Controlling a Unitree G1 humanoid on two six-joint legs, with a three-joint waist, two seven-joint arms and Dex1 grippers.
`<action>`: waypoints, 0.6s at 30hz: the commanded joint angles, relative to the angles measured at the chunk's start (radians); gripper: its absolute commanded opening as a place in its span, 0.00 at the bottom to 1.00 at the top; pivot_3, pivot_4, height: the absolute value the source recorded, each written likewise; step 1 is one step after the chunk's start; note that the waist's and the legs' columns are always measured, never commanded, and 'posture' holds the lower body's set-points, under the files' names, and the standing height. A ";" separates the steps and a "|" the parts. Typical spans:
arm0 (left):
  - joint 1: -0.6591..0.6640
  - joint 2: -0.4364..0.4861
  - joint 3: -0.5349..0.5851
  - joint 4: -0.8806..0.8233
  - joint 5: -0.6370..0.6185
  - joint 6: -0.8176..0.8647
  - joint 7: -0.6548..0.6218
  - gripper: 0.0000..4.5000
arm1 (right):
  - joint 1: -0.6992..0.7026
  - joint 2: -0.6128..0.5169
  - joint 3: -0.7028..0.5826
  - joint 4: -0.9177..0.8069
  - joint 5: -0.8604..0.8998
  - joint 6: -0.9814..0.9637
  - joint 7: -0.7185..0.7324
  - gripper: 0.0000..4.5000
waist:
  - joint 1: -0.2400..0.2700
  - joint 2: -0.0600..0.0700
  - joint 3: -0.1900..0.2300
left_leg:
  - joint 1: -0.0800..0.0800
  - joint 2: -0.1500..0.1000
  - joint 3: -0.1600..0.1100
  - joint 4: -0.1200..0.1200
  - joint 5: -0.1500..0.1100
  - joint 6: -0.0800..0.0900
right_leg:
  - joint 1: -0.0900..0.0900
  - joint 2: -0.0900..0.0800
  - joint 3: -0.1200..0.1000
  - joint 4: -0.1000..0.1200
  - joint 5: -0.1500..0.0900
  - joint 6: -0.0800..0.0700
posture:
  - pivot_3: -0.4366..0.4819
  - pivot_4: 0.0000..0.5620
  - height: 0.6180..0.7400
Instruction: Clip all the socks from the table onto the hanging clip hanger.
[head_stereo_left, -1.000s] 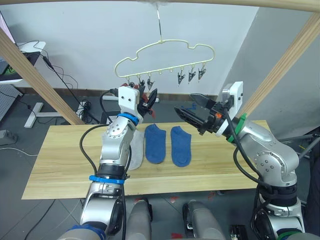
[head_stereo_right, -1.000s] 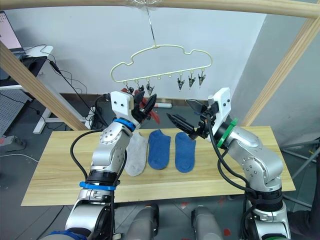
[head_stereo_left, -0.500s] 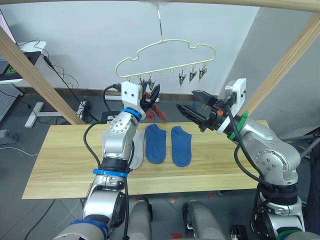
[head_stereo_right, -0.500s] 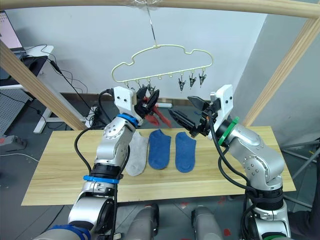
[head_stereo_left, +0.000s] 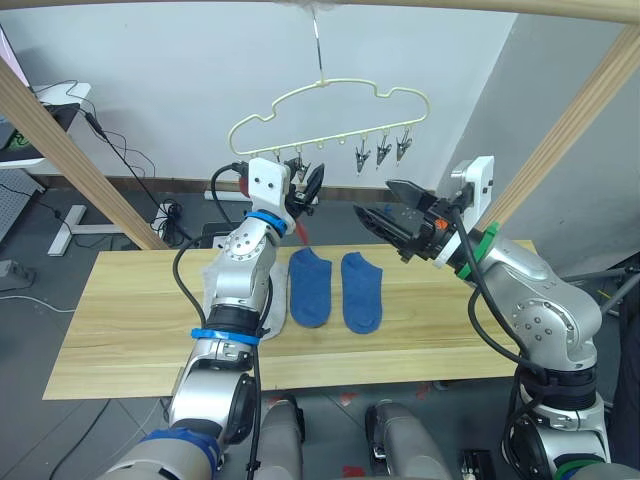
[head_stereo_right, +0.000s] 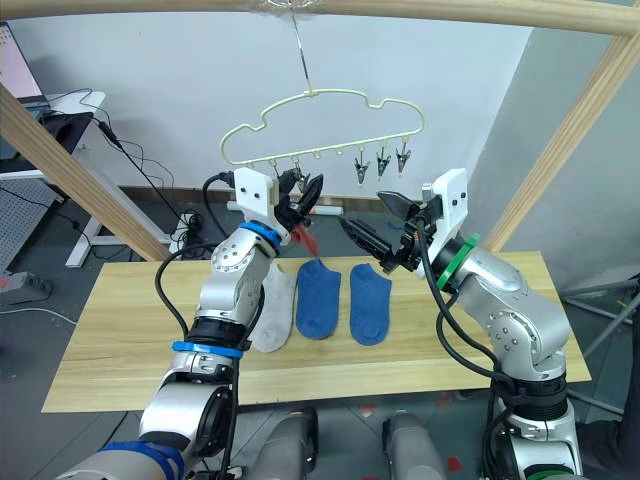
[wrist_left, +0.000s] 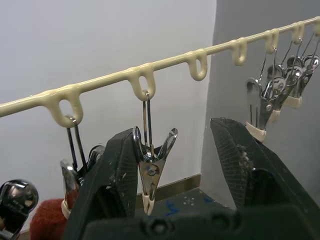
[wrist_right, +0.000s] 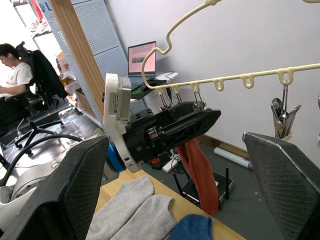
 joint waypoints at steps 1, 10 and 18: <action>-0.023 -0.014 -0.008 -0.013 0.005 -0.025 -0.016 0.56 | -0.005 -0.012 -0.014 -0.049 0.018 -0.009 -0.005 1.00 | -0.001 0.000 0.000 | 0.000 0.000 0.000 0.000 0.000 0.000 | 0.000 0.000 0.000 0.000 0.000 0.000 | 0.34 0.45 1.00; -0.033 -0.018 0.005 -0.003 0.005 -0.022 -0.012 0.56 | -0.003 -0.013 -0.011 -0.048 0.020 -0.009 -0.007 1.00 | -0.010 0.000 0.000 | 0.000 0.000 0.000 0.000 0.000 0.000 | 0.000 0.000 0.000 0.000 0.000 0.000 | 0.35 0.46 1.00; -0.033 -0.022 0.011 -0.004 -0.003 -0.017 -0.013 0.44 | -0.003 -0.013 -0.011 -0.044 0.024 -0.009 -0.006 1.00 | -0.010 0.000 0.000 | 0.000 0.000 0.000 0.000 0.000 0.000 | 0.000 0.000 0.000 0.000 0.000 0.000 | 0.35 0.46 1.00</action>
